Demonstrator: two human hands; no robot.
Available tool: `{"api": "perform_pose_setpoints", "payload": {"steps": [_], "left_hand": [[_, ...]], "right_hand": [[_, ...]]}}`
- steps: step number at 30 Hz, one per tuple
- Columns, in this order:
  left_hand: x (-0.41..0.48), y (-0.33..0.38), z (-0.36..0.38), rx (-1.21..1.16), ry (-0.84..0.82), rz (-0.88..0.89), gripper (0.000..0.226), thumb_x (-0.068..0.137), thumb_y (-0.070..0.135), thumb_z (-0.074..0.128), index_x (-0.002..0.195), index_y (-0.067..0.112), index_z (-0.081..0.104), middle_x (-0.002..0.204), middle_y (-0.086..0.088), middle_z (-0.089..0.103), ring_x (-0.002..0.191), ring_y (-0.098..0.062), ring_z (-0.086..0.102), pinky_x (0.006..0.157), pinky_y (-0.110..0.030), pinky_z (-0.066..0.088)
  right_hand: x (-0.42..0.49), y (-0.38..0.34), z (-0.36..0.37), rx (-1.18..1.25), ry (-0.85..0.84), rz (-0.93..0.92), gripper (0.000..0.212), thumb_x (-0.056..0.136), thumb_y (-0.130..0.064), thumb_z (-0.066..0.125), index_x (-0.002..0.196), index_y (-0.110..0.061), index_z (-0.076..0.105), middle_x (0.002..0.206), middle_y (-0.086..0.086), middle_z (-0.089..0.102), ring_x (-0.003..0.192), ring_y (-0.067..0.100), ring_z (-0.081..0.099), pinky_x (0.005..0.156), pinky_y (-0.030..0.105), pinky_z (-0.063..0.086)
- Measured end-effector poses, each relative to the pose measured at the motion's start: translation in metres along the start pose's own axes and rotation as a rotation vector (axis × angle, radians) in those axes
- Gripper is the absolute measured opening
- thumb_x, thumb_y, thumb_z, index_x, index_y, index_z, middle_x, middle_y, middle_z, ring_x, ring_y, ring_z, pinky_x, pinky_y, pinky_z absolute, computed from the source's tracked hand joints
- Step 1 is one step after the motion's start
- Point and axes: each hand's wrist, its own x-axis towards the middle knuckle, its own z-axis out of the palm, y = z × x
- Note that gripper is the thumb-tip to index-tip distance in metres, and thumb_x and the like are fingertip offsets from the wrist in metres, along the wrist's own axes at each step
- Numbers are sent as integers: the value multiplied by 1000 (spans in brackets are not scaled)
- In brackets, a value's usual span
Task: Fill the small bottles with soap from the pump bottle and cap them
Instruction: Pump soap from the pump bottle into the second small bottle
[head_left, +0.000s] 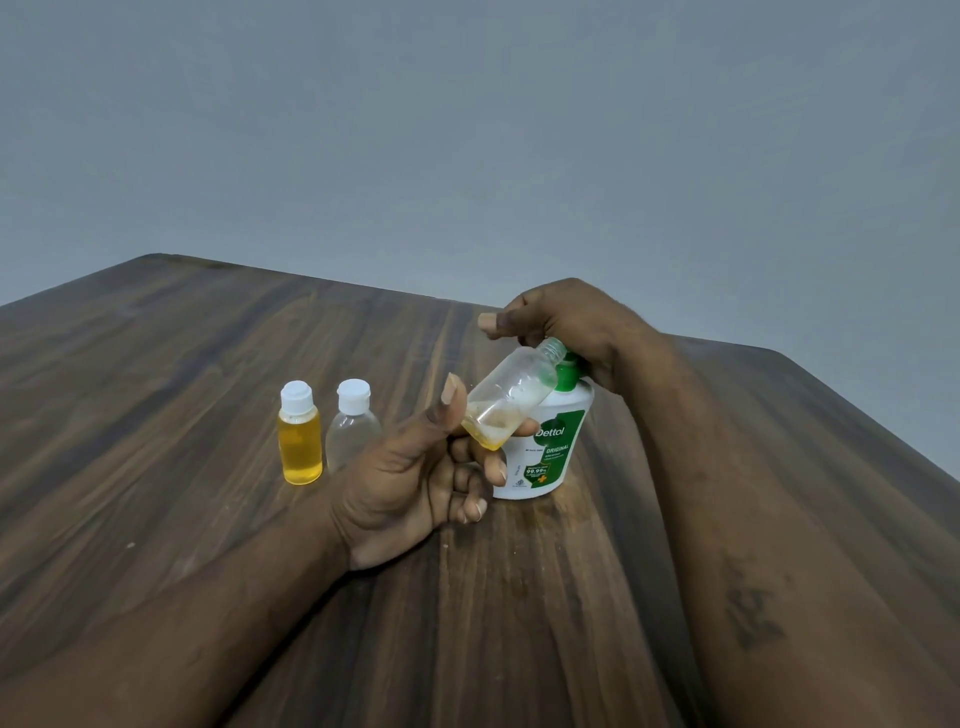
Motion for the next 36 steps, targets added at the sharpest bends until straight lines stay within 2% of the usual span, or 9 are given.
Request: {"api": "perform_pose_setpoints", "payload": {"steps": [3, 7, 11, 17, 22, 26, 28, 32, 36], "left_hand": [[1, -3, -7, -48, 22, -53, 84, 103, 57, 43, 138, -19, 32, 99, -23, 49, 76, -30, 56, 68, -42, 49], [2, -4, -6, -19, 18, -37, 83, 104, 56, 42, 138, -19, 31, 97, -22, 51, 77, -29, 56, 68, -40, 51], [2, -3, -6, 9, 3, -26, 85, 101, 56, 49, 142, -16, 31, 100, -21, 53, 80, -28, 59, 70, -42, 51], [-1, 1, 2, 87, -18, 64, 95, 96, 64, 49, 133, -22, 32, 88, -18, 50, 70, -25, 54, 62, -36, 48], [-2, 3, 3, 60, -12, 67, 94, 101, 66, 42, 136, -21, 33, 87, -17, 53, 70, -23, 56, 62, -36, 49], [-1, 4, 5, 48, -28, 43, 92, 103, 65, 36, 134, -21, 32, 88, -17, 51, 70, -25, 53, 62, -36, 47], [0, 4, 3, 17, -17, 31, 87, 104, 60, 38, 139, -19, 27, 91, -18, 50, 72, -26, 54, 64, -37, 48], [-2, 6, 3, -15, -13, -5, 88, 102, 60, 40, 135, -21, 30, 90, -17, 49, 71, -26, 52, 63, -37, 47], [-5, 9, 10, 51, -21, 49, 95, 97, 65, 46, 134, -21, 32, 86, -16, 51, 69, -23, 53, 61, -35, 47]], "right_hand": [[0, 0, 0, -20, -4, -18, 25, 79, -39, 88, 72, -18, 76, 51, -14, 58, 58, 11, 52, 69, 34, 43], [-5, -7, -5, -13, 146, -81, 39, 81, -41, 86, 88, -4, 76, 59, -13, 62, 55, 3, 55, 63, 27, 43], [-7, -13, -2, -141, 257, -190, 39, 82, -47, 84, 81, -10, 73, 85, -4, 75, 83, 11, 68, 69, 27, 50], [-9, -8, 1, -127, 13, 1, 26, 85, -41, 82, 77, -18, 76, 66, -9, 58, 60, 6, 51, 66, 29, 40], [-10, -9, 0, -84, 26, 2, 25, 86, -42, 81, 81, -18, 79, 45, -19, 56, 56, 3, 50, 62, 28, 40], [-8, -11, -3, -107, 189, -125, 41, 83, -47, 83, 86, -7, 75, 83, -6, 75, 83, 10, 66, 71, 30, 48], [-8, -12, -3, -121, 230, -185, 41, 83, -48, 83, 86, -8, 75, 91, -1, 77, 87, 11, 68, 74, 29, 51], [-8, -11, -2, -138, 102, -107, 37, 84, -44, 82, 82, -8, 75, 74, -5, 64, 69, 10, 55, 70, 30, 44], [-6, -3, 1, -89, -18, -14, 24, 84, -43, 82, 80, -20, 81, 66, -9, 62, 65, 8, 54, 72, 33, 43]]}}
